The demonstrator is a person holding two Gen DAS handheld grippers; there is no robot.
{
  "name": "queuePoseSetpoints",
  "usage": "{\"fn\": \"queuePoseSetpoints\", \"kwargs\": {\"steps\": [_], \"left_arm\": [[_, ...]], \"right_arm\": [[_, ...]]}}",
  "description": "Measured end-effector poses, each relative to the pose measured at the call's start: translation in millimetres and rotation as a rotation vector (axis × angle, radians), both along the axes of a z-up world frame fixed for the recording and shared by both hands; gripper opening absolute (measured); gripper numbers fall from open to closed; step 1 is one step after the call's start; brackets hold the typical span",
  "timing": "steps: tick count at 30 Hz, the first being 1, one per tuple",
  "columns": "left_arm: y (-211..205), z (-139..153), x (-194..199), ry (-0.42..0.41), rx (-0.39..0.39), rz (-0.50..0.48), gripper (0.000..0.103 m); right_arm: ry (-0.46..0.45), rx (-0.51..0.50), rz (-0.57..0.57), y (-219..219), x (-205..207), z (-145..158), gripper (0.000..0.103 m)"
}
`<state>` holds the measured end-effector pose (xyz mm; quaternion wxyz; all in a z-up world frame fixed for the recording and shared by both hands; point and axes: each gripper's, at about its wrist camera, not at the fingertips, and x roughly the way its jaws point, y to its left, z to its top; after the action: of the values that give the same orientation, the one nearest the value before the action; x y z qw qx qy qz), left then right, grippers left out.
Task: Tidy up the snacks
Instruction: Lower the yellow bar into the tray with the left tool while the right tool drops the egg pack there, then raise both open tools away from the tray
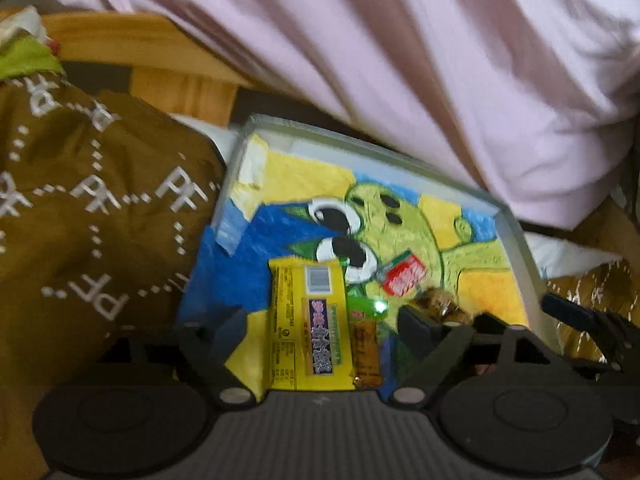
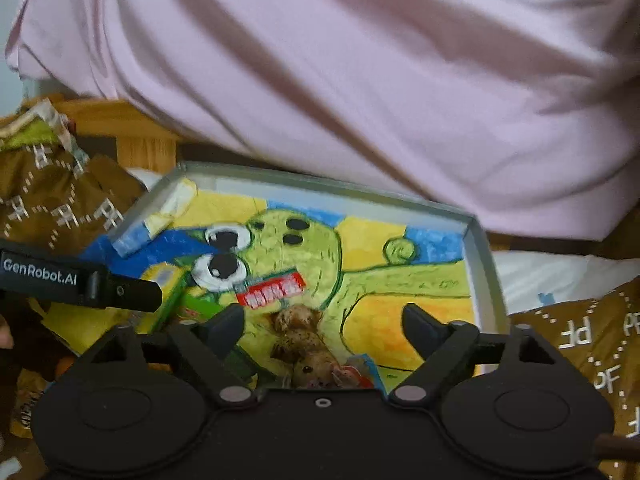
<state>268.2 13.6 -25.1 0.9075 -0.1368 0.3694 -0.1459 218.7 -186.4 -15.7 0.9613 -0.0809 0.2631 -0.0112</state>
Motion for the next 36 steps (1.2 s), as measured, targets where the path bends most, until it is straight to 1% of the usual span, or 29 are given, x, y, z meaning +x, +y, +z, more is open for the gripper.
{"fn": "queuePoseSetpoints", "kwargs": {"steps": [1,3,5,7,9,12,15,17,20,23,27,29,36], "left_arm": [[2,6,-5,-0.013,-0.002,0.016,0.102],[5,20,-15,-0.035,-0.013,0.057,0.102],[9,32,-24,-0.036,-0.035,0.063,0.103],[11,42,-33,-0.053,-0.045,0.065,0.103],[11,52,-44,-0.088,-0.025,0.078,0.103],[9,67,-66,-0.167,0.033,0.098,0.103],[8,77,-89,-0.228,0.063,0.122,0.103],[8,80,-100,-0.241,0.08,0.135,0.103],[8,84,-121,-0.259,0.125,0.133,0.103],[10,86,-145,-0.287,0.152,0.127,0.103],[15,86,-170,-0.286,0.132,0.133,0.103],[17,85,-181,-0.293,0.132,0.143,0.103],[25,86,-216,-0.326,0.203,0.166,0.103]], "right_arm": [[-0.019,0.005,0.003,0,-6,4,0.097],[-0.058,0.014,0.009,-1,-17,13,0.101],[-0.094,0.011,0.008,-1,-29,21,0.102],[-0.125,0.011,0.005,-1,-40,28,0.102],[-0.156,0.029,0.004,-3,-52,35,0.102],[-0.21,0.062,-0.001,-6,-72,46,0.102],[-0.26,0.058,-0.016,-4,-92,55,0.102],[-0.296,0.062,-0.051,-3,-106,60,0.102],[-0.337,0.093,-0.073,-3,-128,68,0.102],[-0.346,0.124,-0.074,-4,-149,71,0.102],[-0.323,0.14,-0.076,-2,-174,69,0.102],[-0.325,0.14,-0.072,0,-187,68,0.102],[-0.313,0.146,-0.065,9,-219,63,0.102]]}}
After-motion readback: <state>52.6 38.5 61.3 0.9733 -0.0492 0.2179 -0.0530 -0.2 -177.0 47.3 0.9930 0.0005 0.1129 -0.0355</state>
